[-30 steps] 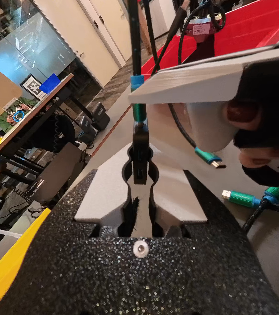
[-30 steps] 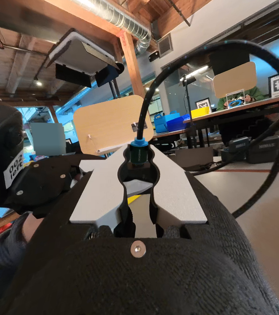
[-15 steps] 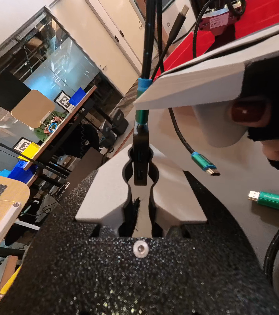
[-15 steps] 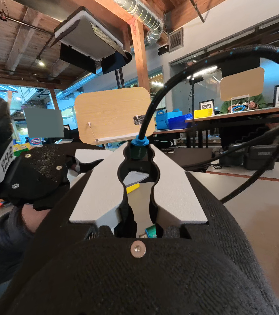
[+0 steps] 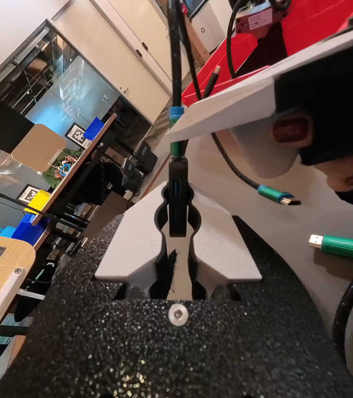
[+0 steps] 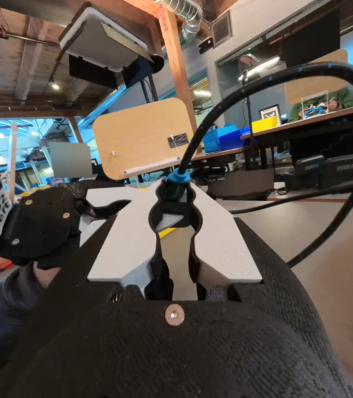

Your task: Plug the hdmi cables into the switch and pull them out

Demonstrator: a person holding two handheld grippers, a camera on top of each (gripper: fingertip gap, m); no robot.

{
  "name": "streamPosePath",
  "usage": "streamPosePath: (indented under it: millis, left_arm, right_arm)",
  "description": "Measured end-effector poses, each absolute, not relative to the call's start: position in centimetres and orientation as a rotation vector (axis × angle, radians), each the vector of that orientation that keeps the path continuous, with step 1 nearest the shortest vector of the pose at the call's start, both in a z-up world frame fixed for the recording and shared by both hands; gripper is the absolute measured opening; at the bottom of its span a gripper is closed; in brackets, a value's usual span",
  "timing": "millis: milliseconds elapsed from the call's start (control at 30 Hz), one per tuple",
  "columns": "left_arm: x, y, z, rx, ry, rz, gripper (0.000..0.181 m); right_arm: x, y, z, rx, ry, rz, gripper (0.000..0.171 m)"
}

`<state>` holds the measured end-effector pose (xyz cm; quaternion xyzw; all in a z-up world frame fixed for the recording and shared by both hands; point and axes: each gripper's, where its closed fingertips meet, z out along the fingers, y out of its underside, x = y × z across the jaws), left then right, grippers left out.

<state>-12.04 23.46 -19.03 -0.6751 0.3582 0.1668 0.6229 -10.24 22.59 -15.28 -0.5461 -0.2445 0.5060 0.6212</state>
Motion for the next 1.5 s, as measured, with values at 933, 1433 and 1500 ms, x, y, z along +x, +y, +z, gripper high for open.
streamPosePath:
  millis: [933, 1433, 1500]
  left_arm:
    - [-11.2, 20.1, -14.7, -1.206, 0.693, -0.492, 0.011]
    - [-11.9, 23.2, -20.9, -1.459, 1.018, 0.180, 0.011]
    - [-11.9, 23.3, -21.2, -1.467, 1.035, 0.195, 0.011]
  right_arm:
    - [-7.6, 19.2, -13.6, -0.913, -0.813, 1.076, 0.027]
    - [-8.8, 22.4, -19.5, -0.974, -1.248, 0.395, 0.033]
    - [-9.2, 22.8, -19.9, -0.975, -1.277, 0.369, 0.033]
